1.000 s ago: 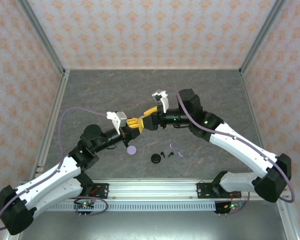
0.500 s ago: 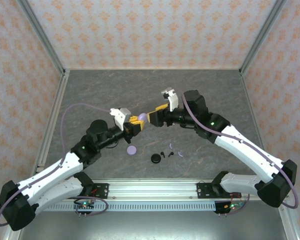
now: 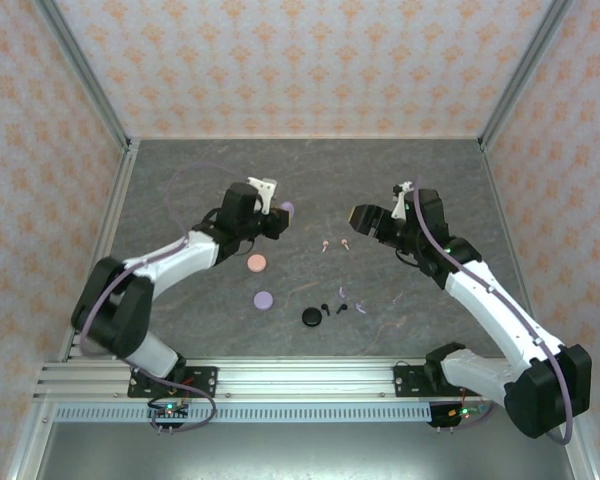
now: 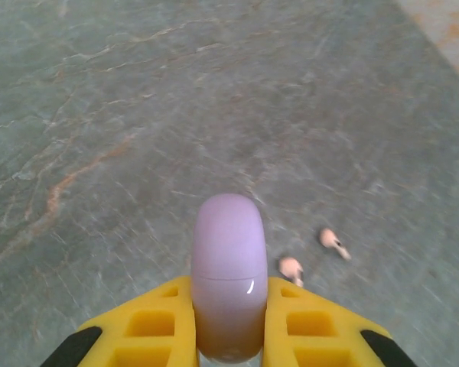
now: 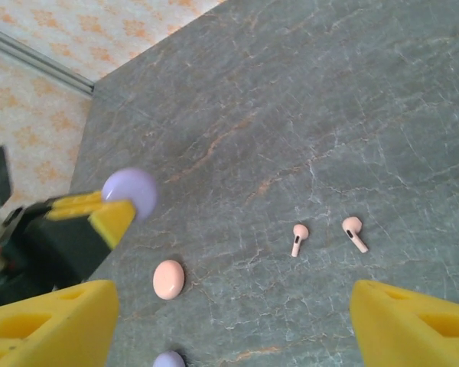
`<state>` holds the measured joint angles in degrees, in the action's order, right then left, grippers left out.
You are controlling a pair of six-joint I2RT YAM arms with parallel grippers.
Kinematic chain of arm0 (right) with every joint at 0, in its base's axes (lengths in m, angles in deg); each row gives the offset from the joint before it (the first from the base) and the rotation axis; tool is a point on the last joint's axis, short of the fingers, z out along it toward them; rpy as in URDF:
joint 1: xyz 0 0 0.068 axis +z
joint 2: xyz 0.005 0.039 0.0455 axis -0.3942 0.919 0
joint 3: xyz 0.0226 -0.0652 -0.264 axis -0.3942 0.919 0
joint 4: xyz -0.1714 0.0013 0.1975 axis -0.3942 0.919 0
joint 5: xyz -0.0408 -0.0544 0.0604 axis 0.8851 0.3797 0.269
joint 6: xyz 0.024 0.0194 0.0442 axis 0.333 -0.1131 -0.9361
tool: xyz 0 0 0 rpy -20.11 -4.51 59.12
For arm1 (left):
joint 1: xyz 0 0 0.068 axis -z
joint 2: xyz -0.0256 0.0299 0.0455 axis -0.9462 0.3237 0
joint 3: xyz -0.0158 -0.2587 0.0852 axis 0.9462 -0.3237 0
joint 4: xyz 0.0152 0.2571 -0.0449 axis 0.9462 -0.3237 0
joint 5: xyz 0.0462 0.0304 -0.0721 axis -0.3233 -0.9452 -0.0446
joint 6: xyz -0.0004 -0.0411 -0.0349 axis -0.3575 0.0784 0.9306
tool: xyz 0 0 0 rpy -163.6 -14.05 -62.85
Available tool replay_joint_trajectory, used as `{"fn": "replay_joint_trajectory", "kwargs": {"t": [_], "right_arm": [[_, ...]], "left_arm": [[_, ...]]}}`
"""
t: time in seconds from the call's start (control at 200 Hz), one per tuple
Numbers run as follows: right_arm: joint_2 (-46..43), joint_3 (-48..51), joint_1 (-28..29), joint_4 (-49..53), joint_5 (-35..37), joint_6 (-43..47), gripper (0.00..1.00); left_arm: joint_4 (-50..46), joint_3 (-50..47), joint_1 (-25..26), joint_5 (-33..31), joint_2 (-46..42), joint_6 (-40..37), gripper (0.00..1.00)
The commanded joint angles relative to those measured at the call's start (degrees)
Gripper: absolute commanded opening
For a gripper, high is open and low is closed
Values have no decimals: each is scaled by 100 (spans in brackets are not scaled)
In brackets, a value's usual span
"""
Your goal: Insert wireless bluetooth earbuds into charging case
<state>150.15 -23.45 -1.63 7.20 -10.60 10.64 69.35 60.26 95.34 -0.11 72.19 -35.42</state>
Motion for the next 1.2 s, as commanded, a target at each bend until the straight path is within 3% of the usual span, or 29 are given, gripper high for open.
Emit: {"fn": "replay_joint_trajectory", "kwargs": {"t": [0.0, 0.19, 0.38, 0.555, 0.726, 1.196], "right_arm": [[-246, 118, -78, -75, -64, -258, 85], [-322, 223, -102, 25, -70, -187, 99], [-322, 269, -104, 128, -57, -122, 99], [-332, 295, -104, 203, -33, -91, 99], [-383, 286, -108, 334, -1, -9, 99], [-428, 70, -102, 995, 108, 382, 100]], "left_arm": [[-240, 651, -293, 224, 645, 245, 0], [-528, 1599, -618, 589, 1786, 451, 0], [-1127, 2231, -674, 647, 2495, 463, 0], [-1297, 2412, -701, 623, 2786, 493, 10], [-1265, 2390, -734, 595, 2884, 540, 28], [-1392, 2261, -788, 288, 2493, 327, 49]]}}
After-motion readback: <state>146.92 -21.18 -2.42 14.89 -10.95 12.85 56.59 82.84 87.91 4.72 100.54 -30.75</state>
